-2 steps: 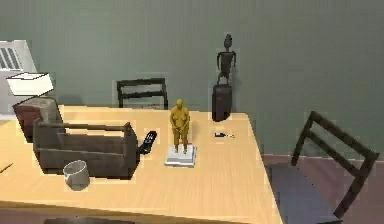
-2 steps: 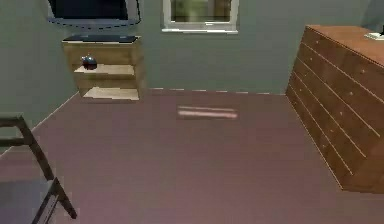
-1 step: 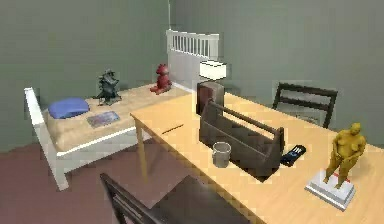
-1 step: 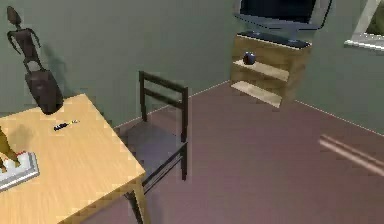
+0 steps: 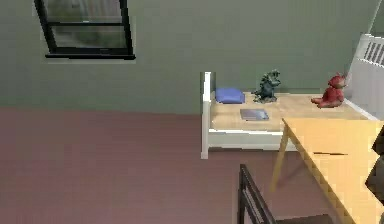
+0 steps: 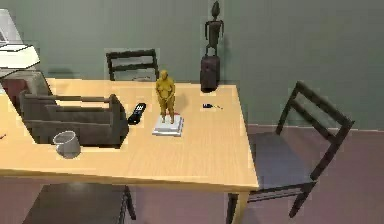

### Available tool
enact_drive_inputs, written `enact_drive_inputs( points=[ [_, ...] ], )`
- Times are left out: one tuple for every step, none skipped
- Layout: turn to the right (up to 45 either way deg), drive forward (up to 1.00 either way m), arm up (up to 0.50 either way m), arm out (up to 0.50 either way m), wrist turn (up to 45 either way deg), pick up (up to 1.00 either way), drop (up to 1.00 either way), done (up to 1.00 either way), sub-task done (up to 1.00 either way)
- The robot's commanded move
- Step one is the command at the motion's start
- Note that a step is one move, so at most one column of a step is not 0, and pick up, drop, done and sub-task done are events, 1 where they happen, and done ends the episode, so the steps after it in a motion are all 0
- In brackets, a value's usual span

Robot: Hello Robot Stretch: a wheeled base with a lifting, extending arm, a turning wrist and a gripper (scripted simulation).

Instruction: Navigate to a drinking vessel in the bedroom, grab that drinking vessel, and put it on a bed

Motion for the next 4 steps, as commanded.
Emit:
enact_drive_inputs(
  points=[
    [-30.0, 0.00, 0.00, 0.00, 0.0, 0.00, 0.00, 0.00, 0.00],
    [0.0, 0.00, 0.50, 0.00, 0.0, 0.00, 0.00, 0.00, 0.00],
    [0.0, 0.00, 0.36, 0.00, 0.0, 0.00, 0.00, 0.00, 0.00],
    [0.0, 0.00, 0.00, 0.50, 0.0, 0.00, 0.00, 0.00, 0.00]
  ],
)
